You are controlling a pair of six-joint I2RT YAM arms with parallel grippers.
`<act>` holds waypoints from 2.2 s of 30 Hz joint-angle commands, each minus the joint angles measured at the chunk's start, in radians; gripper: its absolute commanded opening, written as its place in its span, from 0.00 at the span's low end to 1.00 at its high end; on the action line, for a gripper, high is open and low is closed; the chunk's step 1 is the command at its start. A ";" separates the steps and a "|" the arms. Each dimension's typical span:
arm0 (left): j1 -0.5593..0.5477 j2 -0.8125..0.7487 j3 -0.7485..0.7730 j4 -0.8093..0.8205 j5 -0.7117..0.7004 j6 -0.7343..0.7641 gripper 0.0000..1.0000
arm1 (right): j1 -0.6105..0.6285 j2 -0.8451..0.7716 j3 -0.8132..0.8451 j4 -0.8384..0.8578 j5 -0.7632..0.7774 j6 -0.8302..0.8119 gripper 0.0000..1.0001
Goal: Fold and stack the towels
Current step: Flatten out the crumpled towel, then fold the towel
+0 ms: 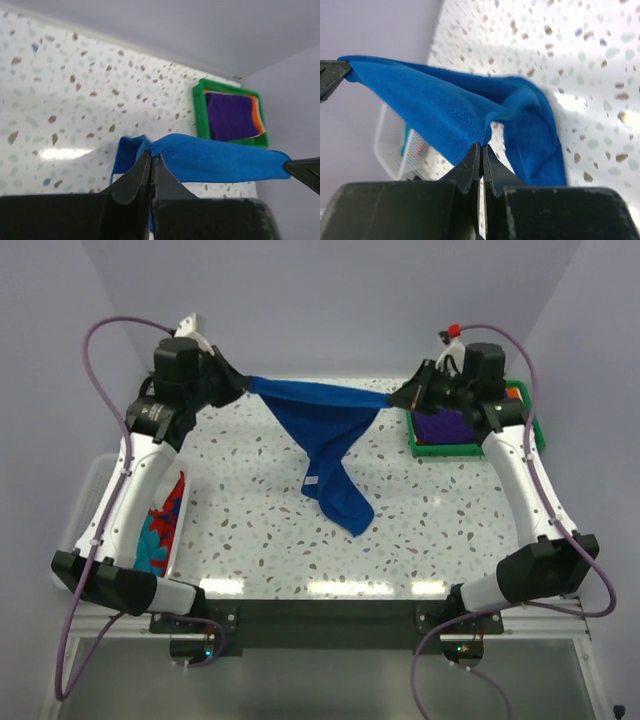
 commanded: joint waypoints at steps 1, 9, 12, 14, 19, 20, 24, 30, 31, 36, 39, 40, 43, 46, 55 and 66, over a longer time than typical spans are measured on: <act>0.013 -0.017 0.194 0.005 0.107 0.064 0.00 | -0.046 -0.020 0.149 0.073 -0.127 0.080 0.00; 0.013 -0.248 0.148 0.227 0.246 0.106 0.00 | -0.053 -0.144 0.267 0.006 -0.133 -0.016 0.00; 0.013 -0.363 0.073 0.291 0.291 0.109 0.00 | -0.053 -0.231 0.255 -0.029 -0.121 -0.045 0.00; 0.013 -0.413 0.042 0.308 0.319 0.107 0.00 | -0.051 -0.276 0.253 -0.049 -0.117 -0.068 0.00; 0.013 -0.546 0.044 0.311 0.352 0.101 0.00 | -0.053 -0.407 0.273 -0.131 -0.079 -0.108 0.00; 0.013 -0.560 0.048 0.304 0.356 0.103 0.00 | -0.051 -0.421 0.276 -0.135 -0.073 -0.111 0.00; 0.013 -0.609 0.062 0.276 0.343 0.084 0.00 | -0.051 -0.471 0.291 -0.152 -0.041 -0.101 0.00; 0.013 -0.541 0.061 0.175 0.242 0.084 0.00 | -0.051 -0.442 0.286 -0.154 0.071 -0.082 0.00; 0.013 -0.522 0.036 0.166 0.216 0.083 0.00 | -0.051 -0.434 0.270 -0.140 0.080 -0.078 0.00; 0.013 -0.341 -0.100 0.251 0.110 0.080 0.00 | -0.051 -0.302 0.137 0.010 0.136 -0.055 0.00; 0.014 -0.142 -0.107 0.314 0.035 0.089 0.00 | -0.053 -0.151 0.124 0.104 0.171 -0.059 0.00; 0.015 -0.082 -0.062 0.322 0.015 0.091 0.00 | -0.054 -0.106 0.140 0.118 0.177 -0.062 0.00; 0.027 0.160 0.077 0.345 -0.006 0.094 0.00 | -0.053 0.087 0.219 0.180 0.186 -0.082 0.00; 0.044 0.389 0.246 0.348 -0.005 0.094 0.00 | -0.053 0.303 0.354 0.197 0.171 -0.098 0.00; 0.108 0.809 0.466 0.367 0.153 0.084 0.00 | -0.053 0.678 0.581 0.187 0.108 -0.124 0.00; 0.114 0.592 0.038 0.370 0.323 0.041 0.00 | -0.069 0.513 0.273 0.072 0.125 -0.085 0.00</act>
